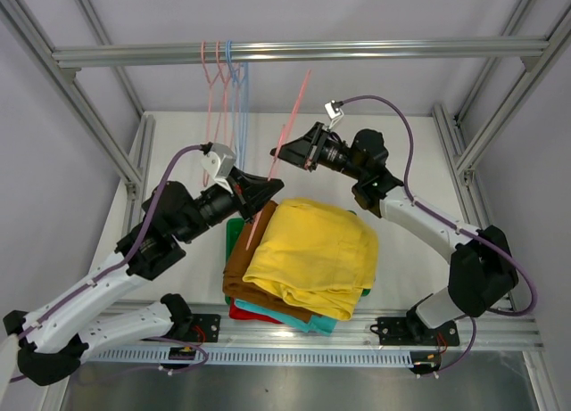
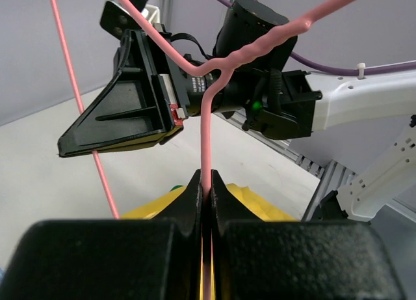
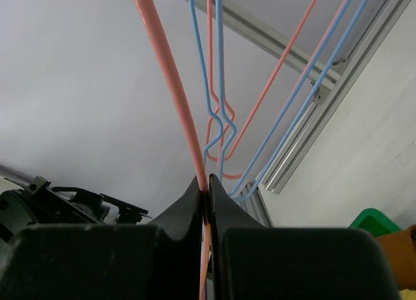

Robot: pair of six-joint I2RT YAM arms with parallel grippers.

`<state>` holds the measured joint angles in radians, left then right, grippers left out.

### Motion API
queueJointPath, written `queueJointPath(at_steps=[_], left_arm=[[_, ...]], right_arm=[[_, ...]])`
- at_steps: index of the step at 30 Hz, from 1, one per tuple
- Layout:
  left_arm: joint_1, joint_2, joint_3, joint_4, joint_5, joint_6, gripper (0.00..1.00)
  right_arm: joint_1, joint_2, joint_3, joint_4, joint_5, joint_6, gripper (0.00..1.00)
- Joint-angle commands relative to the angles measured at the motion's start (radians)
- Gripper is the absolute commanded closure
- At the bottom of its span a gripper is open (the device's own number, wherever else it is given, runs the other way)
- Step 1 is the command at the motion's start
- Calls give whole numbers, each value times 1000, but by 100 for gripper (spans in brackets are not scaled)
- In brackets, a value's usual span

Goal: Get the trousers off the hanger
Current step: Place the hanger at the clothesline.

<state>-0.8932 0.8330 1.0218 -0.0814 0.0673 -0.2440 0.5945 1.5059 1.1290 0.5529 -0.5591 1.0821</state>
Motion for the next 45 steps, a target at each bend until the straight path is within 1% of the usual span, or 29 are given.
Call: queueJointPath(at_steps=[1,12,19,24,28,30,31,33,34,36,37,40,41,42,43,45], left_arm=[[-24,-43,38,152,207,-61,99],[-24,-17,34,172,247,-104,99],[-24,-9,32,189,292,-136,99],[-24,8,31,210,344,-176,100],[-24,3,31,204,316,-179,99],[-24,-6,31,186,269,-181,100],[-24,-12,32,174,212,-178,99],[-24,-21,29,157,161,-167,99],[-24,-26,31,147,104,-161,99],[-24,-28,34,118,50,-140,99],[-24,-28,37,111,-15,-130,100],[-24,-25,37,89,-131,-97,99],[-24,-20,35,60,-203,-84,99],[-24,-15,34,52,-233,-72,99],[-23,-12,32,51,-260,-60,99],[-24,-2,29,48,-307,-48,99]], right_arm=[[-91,63,49,-127,127,32,100],[-73,161,143,-143,27,61,100],[-67,180,172,-157,-4,61,100],[-65,185,210,-199,-18,45,100],[-65,171,196,-206,-21,38,100],[-62,155,187,-205,-22,29,84],[-62,151,177,-208,-18,21,82],[-61,134,167,-212,-16,15,78],[-62,128,161,-217,-16,9,75],[-62,111,153,-220,-16,7,68],[-62,103,144,-216,-18,7,66],[-64,80,129,-193,-35,19,61],[-62,74,123,-188,-39,30,57],[-62,67,121,-180,-54,35,54],[-62,63,120,-179,-58,42,47],[-59,51,107,-179,-61,50,41]])
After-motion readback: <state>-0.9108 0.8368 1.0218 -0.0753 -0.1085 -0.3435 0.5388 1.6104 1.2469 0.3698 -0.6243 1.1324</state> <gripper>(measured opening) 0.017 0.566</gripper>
